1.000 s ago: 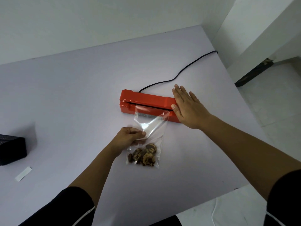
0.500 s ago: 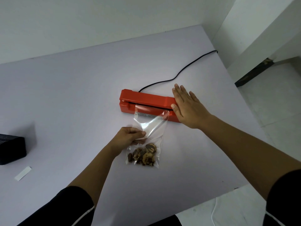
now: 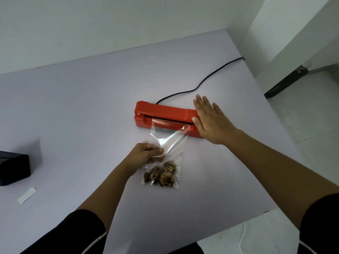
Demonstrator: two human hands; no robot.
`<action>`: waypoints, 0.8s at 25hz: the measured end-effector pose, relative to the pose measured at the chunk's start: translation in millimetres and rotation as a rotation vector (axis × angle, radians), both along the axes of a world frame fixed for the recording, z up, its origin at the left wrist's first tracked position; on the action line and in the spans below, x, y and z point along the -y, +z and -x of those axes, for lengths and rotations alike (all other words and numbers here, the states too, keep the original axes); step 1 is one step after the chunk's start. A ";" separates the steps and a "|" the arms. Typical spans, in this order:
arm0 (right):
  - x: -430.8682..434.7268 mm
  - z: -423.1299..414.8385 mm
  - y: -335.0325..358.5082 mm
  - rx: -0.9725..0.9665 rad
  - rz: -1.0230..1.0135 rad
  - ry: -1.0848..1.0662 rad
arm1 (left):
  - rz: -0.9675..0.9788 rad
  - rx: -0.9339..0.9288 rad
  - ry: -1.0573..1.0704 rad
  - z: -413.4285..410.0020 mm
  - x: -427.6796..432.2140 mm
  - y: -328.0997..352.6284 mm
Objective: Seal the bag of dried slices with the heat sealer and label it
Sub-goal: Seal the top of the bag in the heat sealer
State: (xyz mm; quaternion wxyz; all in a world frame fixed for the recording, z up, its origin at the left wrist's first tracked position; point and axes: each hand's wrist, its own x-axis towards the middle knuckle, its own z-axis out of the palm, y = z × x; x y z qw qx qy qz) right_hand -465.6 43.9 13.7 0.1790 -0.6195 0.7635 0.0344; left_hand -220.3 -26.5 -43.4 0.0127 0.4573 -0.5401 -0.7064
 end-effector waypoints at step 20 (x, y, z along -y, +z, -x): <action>66.7 -58.3 122.4 0.720 0.560 -0.116 | -0.007 -0.002 0.039 -0.8 -2.6 6.8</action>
